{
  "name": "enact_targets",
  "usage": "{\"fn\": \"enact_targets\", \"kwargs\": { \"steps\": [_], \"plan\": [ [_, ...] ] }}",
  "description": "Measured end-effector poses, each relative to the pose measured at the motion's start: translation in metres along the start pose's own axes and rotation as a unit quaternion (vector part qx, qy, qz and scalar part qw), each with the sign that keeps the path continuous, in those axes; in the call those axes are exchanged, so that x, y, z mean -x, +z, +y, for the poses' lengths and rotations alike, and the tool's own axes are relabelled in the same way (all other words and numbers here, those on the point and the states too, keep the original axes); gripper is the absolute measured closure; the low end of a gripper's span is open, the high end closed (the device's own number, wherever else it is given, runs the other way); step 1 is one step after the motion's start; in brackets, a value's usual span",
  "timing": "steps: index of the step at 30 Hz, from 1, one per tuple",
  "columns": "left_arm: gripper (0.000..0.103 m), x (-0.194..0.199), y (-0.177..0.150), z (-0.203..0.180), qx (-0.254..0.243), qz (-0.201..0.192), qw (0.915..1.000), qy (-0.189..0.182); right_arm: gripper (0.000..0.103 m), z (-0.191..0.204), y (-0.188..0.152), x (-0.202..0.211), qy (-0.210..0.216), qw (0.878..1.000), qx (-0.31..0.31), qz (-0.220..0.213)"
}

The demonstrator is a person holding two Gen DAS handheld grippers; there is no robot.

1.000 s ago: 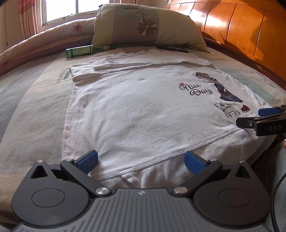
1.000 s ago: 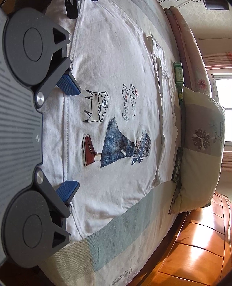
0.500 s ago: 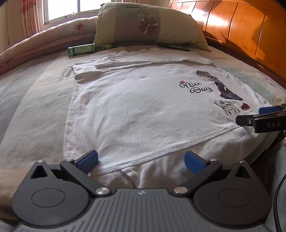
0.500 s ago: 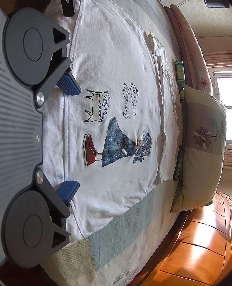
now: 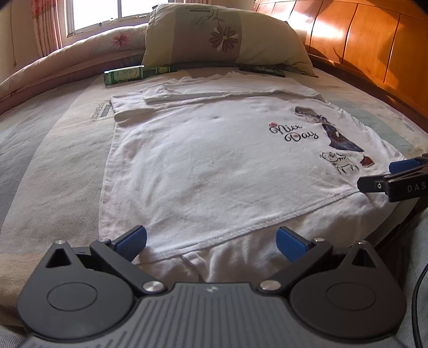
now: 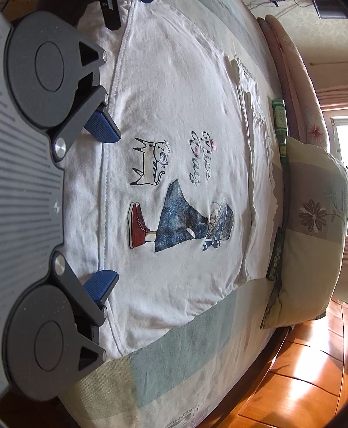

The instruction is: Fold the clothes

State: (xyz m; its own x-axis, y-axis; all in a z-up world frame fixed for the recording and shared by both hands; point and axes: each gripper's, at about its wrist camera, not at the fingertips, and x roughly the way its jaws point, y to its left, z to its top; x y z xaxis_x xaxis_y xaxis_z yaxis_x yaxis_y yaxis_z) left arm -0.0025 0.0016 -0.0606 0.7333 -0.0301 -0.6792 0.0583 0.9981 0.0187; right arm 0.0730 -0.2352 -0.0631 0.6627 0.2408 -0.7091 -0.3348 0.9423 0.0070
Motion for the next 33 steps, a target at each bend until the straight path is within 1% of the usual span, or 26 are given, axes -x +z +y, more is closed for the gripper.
{"fn": "enact_targets", "kwargs": {
  "steps": [2,4,5,6,8,9,11,12,15,17,20,21,22,24,28,30,33],
  "plan": [
    [0.001,0.007,0.002,-0.005,-0.034,-0.017,0.9992,-0.006,0.0,-0.005,0.001,0.014,0.011,0.999,0.034,-0.022],
    [0.001,0.012,0.001,-0.014,-0.084,-0.026,0.9961,-0.007,0.0,-0.007,0.002,0.027,0.024,0.996,0.083,-0.038],
    [0.001,0.013,0.0,-0.02,-0.112,-0.031,0.9931,-0.01,0.0,-0.005,0.0,0.032,0.028,0.992,0.114,-0.045],
    [0.001,0.015,-0.001,-0.027,-0.139,-0.036,0.9896,-0.014,0.0,-0.001,-0.003,0.035,0.032,0.986,0.156,-0.053],
    [0.001,0.015,-0.004,-0.038,-0.177,-0.043,0.983,-0.026,0.0,0.008,-0.011,0.04,0.038,0.969,0.238,-0.062],
    [0.001,0.015,-0.006,-0.044,-0.191,-0.049,0.9798,-0.03,0.0,0.014,-0.016,0.041,0.04,0.958,0.277,-0.065],
    [0.001,0.014,-0.009,-0.054,-0.217,-0.053,0.974,-0.039,0.0,0.028,-0.025,0.037,0.043,0.939,0.335,-0.064],
    [0.001,0.013,-0.011,-0.059,-0.229,-0.055,0.971,-0.042,0.0,0.035,-0.03,0.035,0.045,0.929,0.363,-0.063],
    [0.001,0.011,-0.013,-0.068,-0.262,-0.054,0.9628,-0.04,0.0,0.056,-0.042,0.023,0.041,0.908,0.414,-0.045],
    [0.001,0.011,-0.012,-0.069,-0.269,-0.053,0.9608,-0.041,0.0,0.069,-0.05,0.015,0.031,0.892,0.448,-0.039],
    [0.001,0.012,-0.01,-0.066,-0.264,-0.053,0.9623,-0.041,0.0,0.086,-0.063,0.003,-0.009,0.865,0.5,-0.039],
    [0.001,0.012,-0.009,-0.065,-0.262,-0.053,0.9628,-0.041,0.0,0.091,-0.065,0.002,-0.026,0.857,0.513,-0.05],
    [0.001,0.012,-0.008,-0.065,-0.261,-0.053,0.963,-0.041,0.0,0.094,-0.066,0.003,-0.037,0.852,0.518,-0.065],
    [0.001,0.01,-0.008,-0.069,-0.268,-0.055,0.9611,-0.04,0.0,0.097,-0.062,0.008,-0.046,0.853,0.513,-0.089],
    [0.001,0.008,-0.009,-0.078,-0.281,-0.059,0.9571,-0.039,0.0,0.097,-0.054,0.02,-0.051,0.852,0.509,-0.113],
    [0.001,0.007,-0.01,-0.082,-0.287,-0.062,0.955,-0.039,0.0,0.097,-0.049,0.026,-0.065,0.852,0.504,-0.125],
    [0.001,0.005,-0.01,-0.088,-0.297,-0.065,0.9519,-0.038,0.0,0.094,-0.038,0.034,-0.07,0.864,0.477,-0.145]
  ]
}}
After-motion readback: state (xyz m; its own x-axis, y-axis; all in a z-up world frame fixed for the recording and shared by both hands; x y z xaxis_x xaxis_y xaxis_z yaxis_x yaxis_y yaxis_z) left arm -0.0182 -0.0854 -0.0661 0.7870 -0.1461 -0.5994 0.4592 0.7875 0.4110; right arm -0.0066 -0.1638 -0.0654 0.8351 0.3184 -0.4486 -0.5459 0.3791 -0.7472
